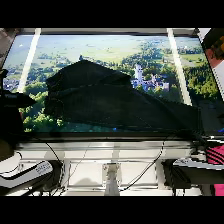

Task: Fold the clothes and pants, and hang the long-sleeved shirts on hangers.

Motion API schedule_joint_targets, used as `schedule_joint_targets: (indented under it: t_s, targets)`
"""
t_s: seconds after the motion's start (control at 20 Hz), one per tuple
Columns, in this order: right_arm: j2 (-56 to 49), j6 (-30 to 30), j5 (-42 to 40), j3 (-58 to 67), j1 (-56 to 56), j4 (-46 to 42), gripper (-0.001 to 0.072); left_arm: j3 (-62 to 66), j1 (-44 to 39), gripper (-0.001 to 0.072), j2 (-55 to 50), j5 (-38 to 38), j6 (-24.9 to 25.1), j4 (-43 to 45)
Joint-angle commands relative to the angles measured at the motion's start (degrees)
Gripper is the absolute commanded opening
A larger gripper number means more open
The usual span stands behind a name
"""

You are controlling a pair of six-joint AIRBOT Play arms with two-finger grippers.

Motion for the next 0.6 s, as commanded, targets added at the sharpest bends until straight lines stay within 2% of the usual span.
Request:
schedule_joint_targets:
  t_s: [0.0,0.1,0.15,0.2,0.3,0.4,0.55]
  targets:
    - [0.0,-0.1,-4.2,0.0,0.0,1.2,0.0344,0.0,0.0,0.0264,0.0,-0.2,0.0,1.2]
    - [-0.5,-0.7,-8.3,0.0,0.4,16.5,0.0343,0.0,-0.1,0.0349,0.0,0.5,-0.9,-1.3]
    - [-1.1,-3.7,-9.6,0.0,1.9,26.2,0.0343,0.0,-0.2,0.0364,-0.1,0.7,-1.5,-6.0]
    - [-1.7,-5.6,-10.9,0.0,4.6,31.6,0.0343,0.0,-0.5,0.0363,-0.2,1.3,-1.5,-12.1]
    - [-3.2,-8.3,-14.6,0.0,13.4,30.8,0.0343,0.0,-2.4,0.0363,-0.9,2.8,-1.0,-20.3]
    - [-5.4,-11.5,-19.2,0.0,25.0,27.2,0.0343,0.0,-5.5,0.0363,-1.9,4.5,-1.0,-20.6]
    - [-9.3,-15.5,-26.7,0.0,41.7,26.6,0.0343,0.0,-9.2,0.0363,-3.6,4.6,-1.1,-20.7]
